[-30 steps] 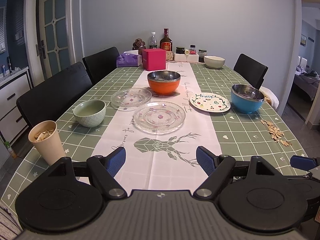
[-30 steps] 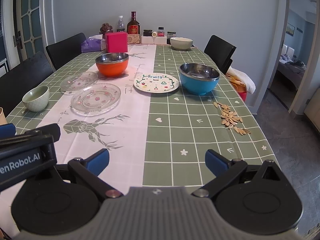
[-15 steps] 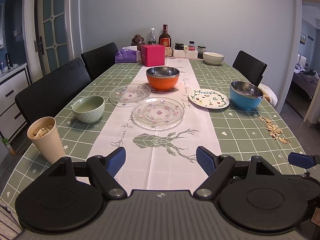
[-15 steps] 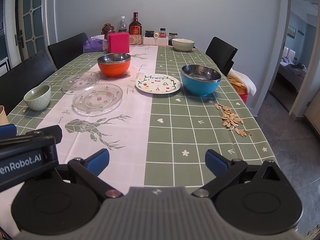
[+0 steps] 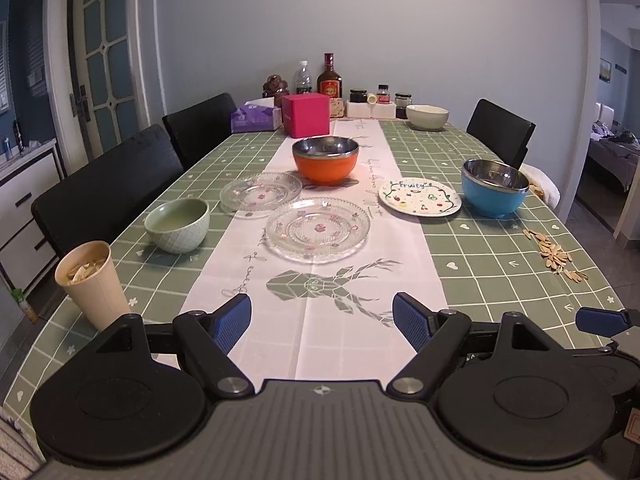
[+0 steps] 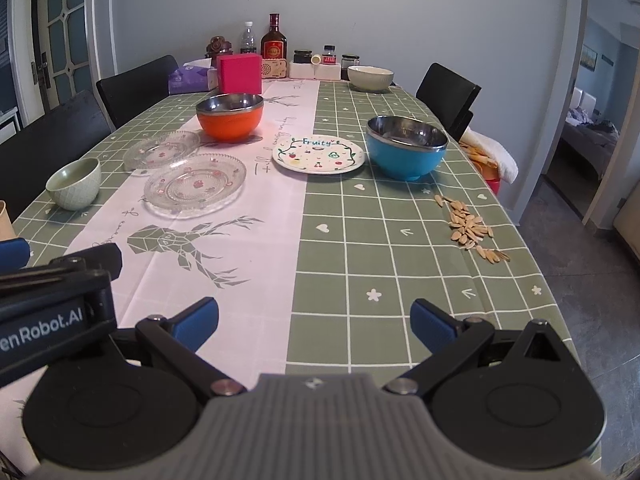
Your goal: Organize plates and bowls
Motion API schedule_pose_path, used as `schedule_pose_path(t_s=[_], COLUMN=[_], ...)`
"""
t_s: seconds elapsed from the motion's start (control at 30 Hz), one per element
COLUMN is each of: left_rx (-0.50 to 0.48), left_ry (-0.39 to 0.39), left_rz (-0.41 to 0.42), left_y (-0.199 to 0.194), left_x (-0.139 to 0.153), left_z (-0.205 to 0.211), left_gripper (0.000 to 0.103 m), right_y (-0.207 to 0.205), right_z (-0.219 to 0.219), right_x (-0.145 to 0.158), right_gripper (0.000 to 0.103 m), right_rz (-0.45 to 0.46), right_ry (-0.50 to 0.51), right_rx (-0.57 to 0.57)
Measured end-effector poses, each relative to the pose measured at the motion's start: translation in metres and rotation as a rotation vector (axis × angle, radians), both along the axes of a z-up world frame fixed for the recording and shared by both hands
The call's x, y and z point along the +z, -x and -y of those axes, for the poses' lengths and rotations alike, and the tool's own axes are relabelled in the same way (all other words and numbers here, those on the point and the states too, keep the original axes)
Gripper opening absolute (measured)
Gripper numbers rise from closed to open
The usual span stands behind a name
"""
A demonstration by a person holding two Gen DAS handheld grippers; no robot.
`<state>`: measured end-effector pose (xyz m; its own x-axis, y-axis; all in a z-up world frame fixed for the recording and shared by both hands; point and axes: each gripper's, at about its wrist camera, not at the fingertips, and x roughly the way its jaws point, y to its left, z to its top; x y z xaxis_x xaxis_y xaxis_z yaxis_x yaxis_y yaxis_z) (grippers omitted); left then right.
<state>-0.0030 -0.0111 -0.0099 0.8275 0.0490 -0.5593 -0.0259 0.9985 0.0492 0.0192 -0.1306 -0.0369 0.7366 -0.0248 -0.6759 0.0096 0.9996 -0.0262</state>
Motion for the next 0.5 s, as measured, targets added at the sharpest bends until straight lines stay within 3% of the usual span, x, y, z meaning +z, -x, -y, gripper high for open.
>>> schedule_pose_path(t_s=[0.13, 0.33, 0.5], left_rx=[-0.047, -0.071, -0.177], left_ry=[-0.046, 0.001, -0.066], left_rz=[0.011, -0.016, -0.041], left_y=[-0.006, -0.028, -0.042], left_x=[0.003, 0.014, 0.019], left_z=[0.009, 0.012, 0.026], left_gripper=[0.095, 0.095, 0.095], right_y=[-0.008, -0.031, -0.056], right_z=[0.006, 0.027, 0.044], right_x=[-0.001, 0.006, 0.021], right_gripper=[0.100, 0.100, 0.100], right_rz=[-0.019, -0.035, -0.019], right_ry=[0.022, -0.007, 0.010], right_rx=[-0.010, -0.055, -0.037])
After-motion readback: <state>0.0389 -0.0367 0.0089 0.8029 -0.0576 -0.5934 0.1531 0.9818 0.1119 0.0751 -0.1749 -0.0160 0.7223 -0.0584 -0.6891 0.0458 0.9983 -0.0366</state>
